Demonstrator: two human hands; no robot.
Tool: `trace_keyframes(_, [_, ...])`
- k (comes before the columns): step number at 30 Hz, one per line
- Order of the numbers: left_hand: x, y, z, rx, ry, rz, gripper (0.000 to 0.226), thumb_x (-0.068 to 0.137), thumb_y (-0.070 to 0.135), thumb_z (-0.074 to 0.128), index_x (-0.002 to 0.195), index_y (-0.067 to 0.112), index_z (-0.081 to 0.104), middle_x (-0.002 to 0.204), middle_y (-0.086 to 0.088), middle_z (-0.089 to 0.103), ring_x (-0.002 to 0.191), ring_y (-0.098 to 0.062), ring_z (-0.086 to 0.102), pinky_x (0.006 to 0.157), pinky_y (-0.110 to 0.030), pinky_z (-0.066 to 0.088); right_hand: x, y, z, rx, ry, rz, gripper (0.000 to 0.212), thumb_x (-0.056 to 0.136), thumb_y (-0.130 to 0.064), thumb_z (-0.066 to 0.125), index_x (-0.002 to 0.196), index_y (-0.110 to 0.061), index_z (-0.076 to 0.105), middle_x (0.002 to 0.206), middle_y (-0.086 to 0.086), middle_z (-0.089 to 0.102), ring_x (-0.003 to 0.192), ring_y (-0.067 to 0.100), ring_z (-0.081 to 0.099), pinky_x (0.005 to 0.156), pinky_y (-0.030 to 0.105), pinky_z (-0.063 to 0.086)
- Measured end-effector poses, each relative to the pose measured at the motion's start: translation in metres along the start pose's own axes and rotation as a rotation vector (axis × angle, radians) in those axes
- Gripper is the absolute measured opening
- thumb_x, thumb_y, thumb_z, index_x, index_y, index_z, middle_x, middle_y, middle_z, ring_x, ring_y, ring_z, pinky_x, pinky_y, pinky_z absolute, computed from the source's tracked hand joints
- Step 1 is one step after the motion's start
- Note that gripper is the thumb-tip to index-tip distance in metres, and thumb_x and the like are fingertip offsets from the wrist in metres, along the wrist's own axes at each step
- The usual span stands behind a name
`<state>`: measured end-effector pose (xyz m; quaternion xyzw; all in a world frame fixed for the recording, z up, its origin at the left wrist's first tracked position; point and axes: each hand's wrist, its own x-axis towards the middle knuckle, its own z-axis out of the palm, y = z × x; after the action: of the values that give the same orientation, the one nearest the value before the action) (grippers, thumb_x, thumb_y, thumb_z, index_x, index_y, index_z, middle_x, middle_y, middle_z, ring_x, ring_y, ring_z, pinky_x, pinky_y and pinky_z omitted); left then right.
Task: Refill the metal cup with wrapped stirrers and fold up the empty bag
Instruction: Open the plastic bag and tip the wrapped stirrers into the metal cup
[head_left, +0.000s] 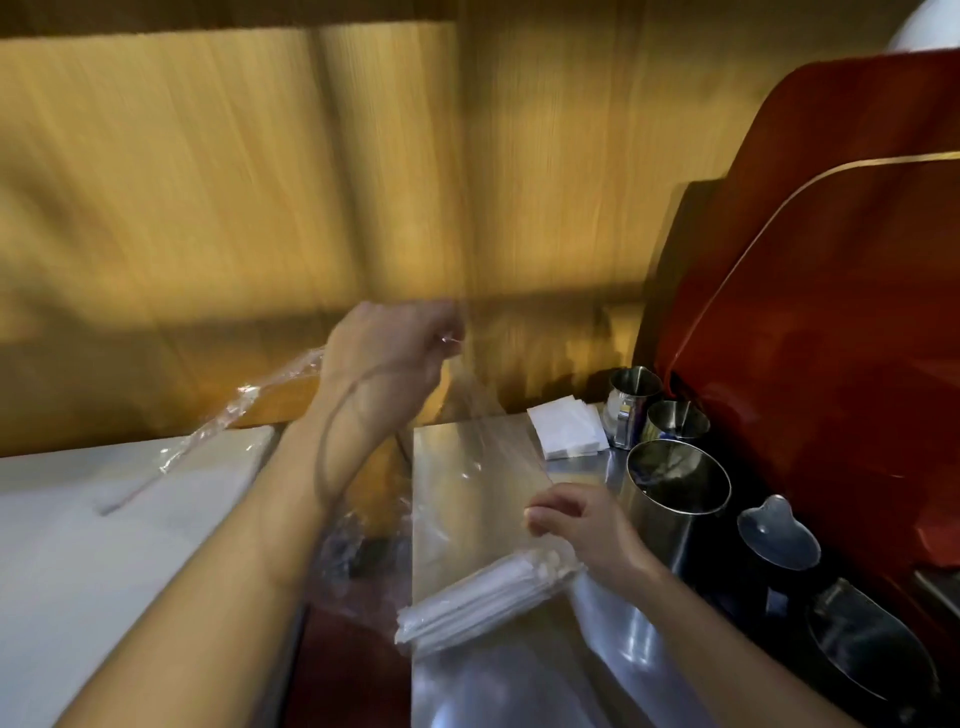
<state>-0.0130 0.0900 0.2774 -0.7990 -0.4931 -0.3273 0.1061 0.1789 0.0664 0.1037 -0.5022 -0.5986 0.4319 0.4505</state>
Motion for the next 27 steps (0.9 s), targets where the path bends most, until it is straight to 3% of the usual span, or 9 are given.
trace_keyframes(3, [0.001, -0.008, -0.007, 0.127, -0.012, -0.019, 0.026, 0.083, 0.025, 0.064, 0.107, 0.015, 0.061, 0.101, -0.011, 0.067, 0.102, -0.033, 0.057, 0.081, -0.038, 0.038, 0.0, -0.005, -0.003, -0.023, 0.038, -0.018, 0.018, 0.076, -0.004, 0.068, 0.066, -0.019, 0.07, 0.059, -0.005, 0.067, 0.061, 0.007, 0.061, 0.065, 0.021, 0.048])
trace_keyframes(7, [-0.012, 0.014, 0.003, 0.245, 0.074, 0.42, 0.051, 0.07, 0.027, 0.076, 0.114, 0.008, 0.06, 0.111, -0.017, 0.064, 0.105, -0.034, 0.058, 0.094, -0.044, 0.033, 0.009, -0.02, -0.008, -0.099, 0.032, -0.067, 0.018, 0.076, -0.007, 0.07, 0.068, -0.023, 0.068, 0.063, 0.001, 0.065, 0.063, 0.014, 0.059, 0.071, 0.033, 0.049])
trace_keyframes(10, [-0.021, 0.032, 0.028, 0.315, -0.206, 0.535, 0.05, 0.075, 0.033, 0.069, 0.119, 0.014, 0.054, 0.113, -0.008, 0.064, 0.114, -0.026, 0.054, 0.107, -0.04, 0.02, 0.013, -0.03, -0.011, -0.119, -0.011, -0.115, 0.023, 0.076, -0.009, 0.071, 0.063, -0.028, 0.067, 0.057, -0.009, 0.063, 0.06, 0.005, 0.057, 0.066, 0.023, 0.046])
trace_keyframes(12, [-0.022, 0.036, 0.042, 0.415, -0.363, 0.538, 0.034, 0.084, 0.032, 0.059, 0.115, 0.018, 0.054, 0.11, -0.003, 0.064, 0.113, -0.022, 0.053, 0.11, -0.039, 0.014, 0.014, -0.036, -0.014, -0.132, -0.017, -0.15, 0.023, 0.075, -0.01, 0.072, 0.063, -0.029, 0.067, 0.056, -0.01, 0.064, 0.06, 0.0, 0.058, 0.064, 0.02, 0.047])
trace_keyframes(14, [-0.02, 0.031, 0.05, 0.431, -0.412, 0.524, 0.011, 0.089, 0.021, 0.054, 0.098, 0.02, 0.06, 0.1, 0.001, 0.069, 0.104, -0.02, 0.058, 0.107, -0.038, 0.018, 0.014, -0.041, -0.017, -0.154, 0.0, -0.179, 0.018, 0.075, -0.01, 0.071, 0.067, -0.026, 0.069, 0.063, -0.006, 0.066, 0.063, 0.003, 0.06, 0.066, 0.026, 0.05])
trace_keyframes(16, [-0.018, 0.021, 0.052, 0.368, -0.395, 0.454, 0.01, 0.088, 0.017, 0.053, 0.088, 0.023, 0.062, 0.093, 0.002, 0.072, 0.094, -0.02, 0.063, 0.099, -0.035, 0.027, 0.013, -0.042, -0.023, -0.175, 0.014, -0.182, 0.018, 0.075, -0.012, 0.072, 0.071, -0.029, 0.068, 0.07, -0.006, 0.067, 0.068, 0.003, 0.062, 0.068, 0.023, 0.051])
trace_keyframes(21, [-0.012, 0.002, 0.043, 0.198, -0.367, 0.323, 0.013, 0.087, 0.021, 0.055, 0.094, 0.021, 0.066, 0.093, 0.004, 0.073, 0.092, -0.022, 0.063, 0.081, -0.028, 0.033, 0.005, -0.035, -0.039, -0.281, 0.042, -0.182, 0.019, 0.074, -0.014, 0.073, 0.075, -0.03, 0.064, 0.073, -0.011, 0.064, 0.07, 0.001, 0.059, 0.064, 0.008, 0.045])
trace_keyframes(24, [-0.009, 0.0, 0.034, 0.132, -0.311, 0.304, 0.01, 0.086, 0.024, 0.059, 0.089, 0.021, 0.068, 0.09, 0.001, 0.073, 0.091, -0.024, 0.063, 0.063, -0.026, 0.022, 0.0, -0.029, -0.046, -0.29, -0.004, -0.183, 0.009, 0.075, -0.013, 0.072, 0.081, -0.019, 0.068, 0.074, -0.008, 0.064, 0.072, 0.007, 0.059, 0.065, 0.009, 0.044])
trace_keyframes(27, [-0.003, -0.001, 0.025, 0.118, -0.357, 0.227, 0.011, 0.087, 0.029, 0.058, 0.087, 0.022, 0.067, 0.084, 0.0, 0.07, 0.086, -0.023, 0.061, 0.06, -0.026, 0.029, -0.003, -0.027, -0.05, -0.236, 0.002, -0.165, 0.008, 0.076, -0.012, 0.071, 0.082, -0.017, 0.069, 0.074, -0.003, 0.067, 0.07, 0.007, 0.061, 0.066, 0.013, 0.046])
